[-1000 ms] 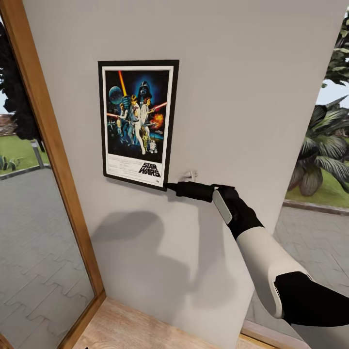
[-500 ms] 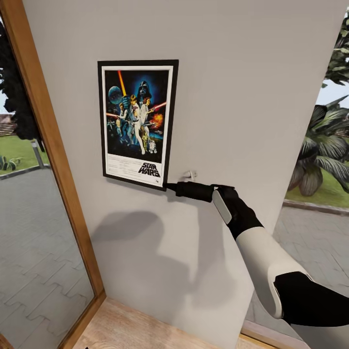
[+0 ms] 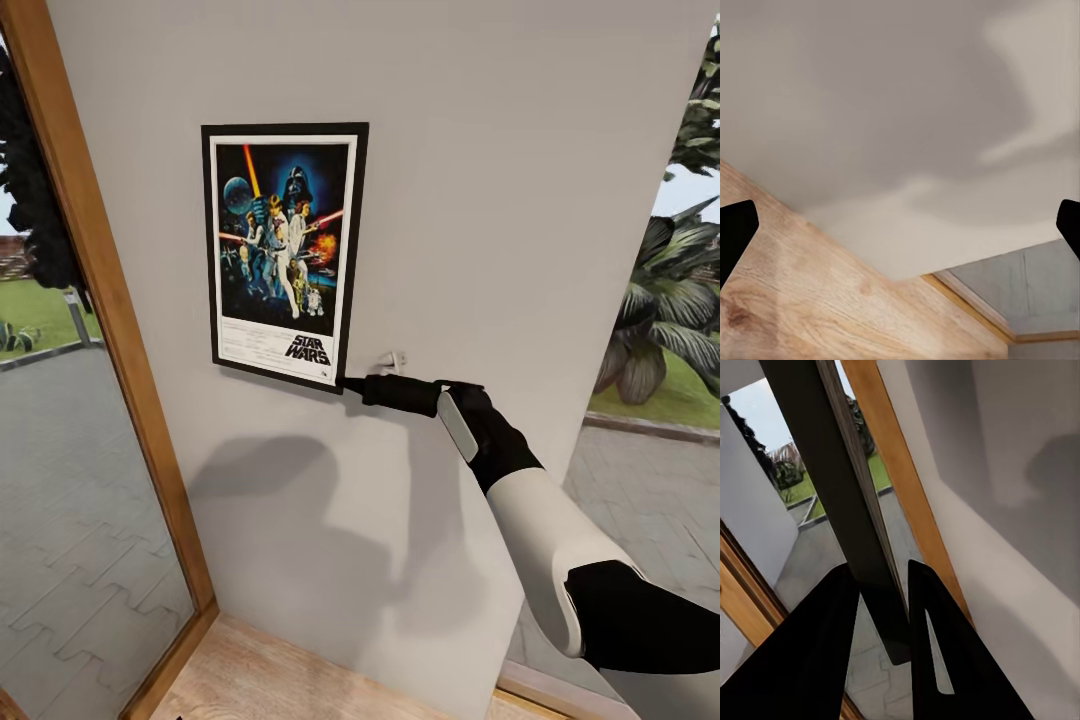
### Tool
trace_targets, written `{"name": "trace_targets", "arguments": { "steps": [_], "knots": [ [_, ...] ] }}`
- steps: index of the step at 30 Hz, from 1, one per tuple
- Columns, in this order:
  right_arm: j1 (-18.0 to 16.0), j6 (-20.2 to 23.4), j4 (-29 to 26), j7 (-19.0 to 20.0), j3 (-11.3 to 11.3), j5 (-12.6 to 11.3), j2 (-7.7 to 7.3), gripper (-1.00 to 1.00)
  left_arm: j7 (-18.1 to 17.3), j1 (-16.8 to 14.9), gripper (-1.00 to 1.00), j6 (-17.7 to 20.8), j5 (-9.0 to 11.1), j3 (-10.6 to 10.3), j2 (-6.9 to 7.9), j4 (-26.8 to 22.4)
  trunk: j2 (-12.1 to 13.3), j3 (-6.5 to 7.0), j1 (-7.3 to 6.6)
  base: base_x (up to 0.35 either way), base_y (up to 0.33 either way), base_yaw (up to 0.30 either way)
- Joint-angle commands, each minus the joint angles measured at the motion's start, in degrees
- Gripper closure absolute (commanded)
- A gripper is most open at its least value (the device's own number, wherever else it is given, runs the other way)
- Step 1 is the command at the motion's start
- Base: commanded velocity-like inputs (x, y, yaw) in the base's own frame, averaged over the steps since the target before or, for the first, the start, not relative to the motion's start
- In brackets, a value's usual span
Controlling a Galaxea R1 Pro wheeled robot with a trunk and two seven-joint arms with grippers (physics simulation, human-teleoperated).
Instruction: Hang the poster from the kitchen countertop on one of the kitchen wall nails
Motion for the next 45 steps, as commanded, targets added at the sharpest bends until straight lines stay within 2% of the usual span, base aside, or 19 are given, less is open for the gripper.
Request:
{"name": "trace_targets", "arguments": {
  "steps": [1, 45],
  "knots": [
    [-0.02, 0.45, 0.00, -0.05, 0.03, -0.51, -0.01, 1.00, -0.13, -0.01, -1.00, -0.33, -0.45, 0.44, 0.00, 0.06, -0.04, -0.02, 0.02, 0.000, 0.000, 0.000],
    [-0.02, 0.36, 0.52, -0.39, 0.11, -0.69, 0.16, 1.00, -0.13, -0.01, -1.00, -0.30, -0.45, 0.41, 0.00, 0.06, -0.04, -0.02, 0.02, 0.000, 0.000, 0.000]
  ]
}}
